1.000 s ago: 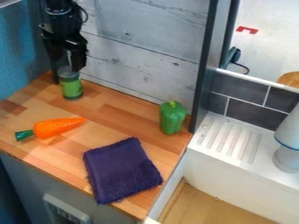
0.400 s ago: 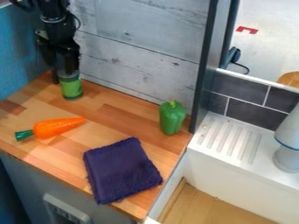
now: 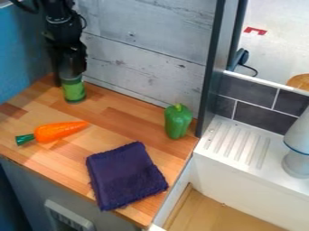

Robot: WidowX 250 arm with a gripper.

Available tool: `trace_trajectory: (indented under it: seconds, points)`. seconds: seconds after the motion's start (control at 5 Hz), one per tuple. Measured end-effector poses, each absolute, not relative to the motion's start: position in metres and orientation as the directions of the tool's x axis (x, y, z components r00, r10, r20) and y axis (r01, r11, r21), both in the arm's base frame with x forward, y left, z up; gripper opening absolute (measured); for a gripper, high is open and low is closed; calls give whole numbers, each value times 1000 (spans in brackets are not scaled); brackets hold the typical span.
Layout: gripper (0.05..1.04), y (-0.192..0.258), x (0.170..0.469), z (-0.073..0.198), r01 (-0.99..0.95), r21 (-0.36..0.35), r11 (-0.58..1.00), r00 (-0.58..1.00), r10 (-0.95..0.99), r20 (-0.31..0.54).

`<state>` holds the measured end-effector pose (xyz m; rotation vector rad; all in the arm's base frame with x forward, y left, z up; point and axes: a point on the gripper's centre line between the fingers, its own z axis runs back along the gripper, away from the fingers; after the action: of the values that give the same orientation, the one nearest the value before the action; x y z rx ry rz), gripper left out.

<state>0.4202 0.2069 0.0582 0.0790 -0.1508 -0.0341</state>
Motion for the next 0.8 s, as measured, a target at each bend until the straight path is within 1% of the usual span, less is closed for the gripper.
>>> trace_trajectory:
  seconds: [0.2, 0.4, 0.8]
  points:
    - [1003, 209, 427, 59, 42, 77, 996, 988, -53, 148]
    - [1003, 210, 427, 53, 43, 69, 997, 990, -52, 133]
    - [1003, 209, 431, 55, 50, 69, 996, 988, -60, 144]
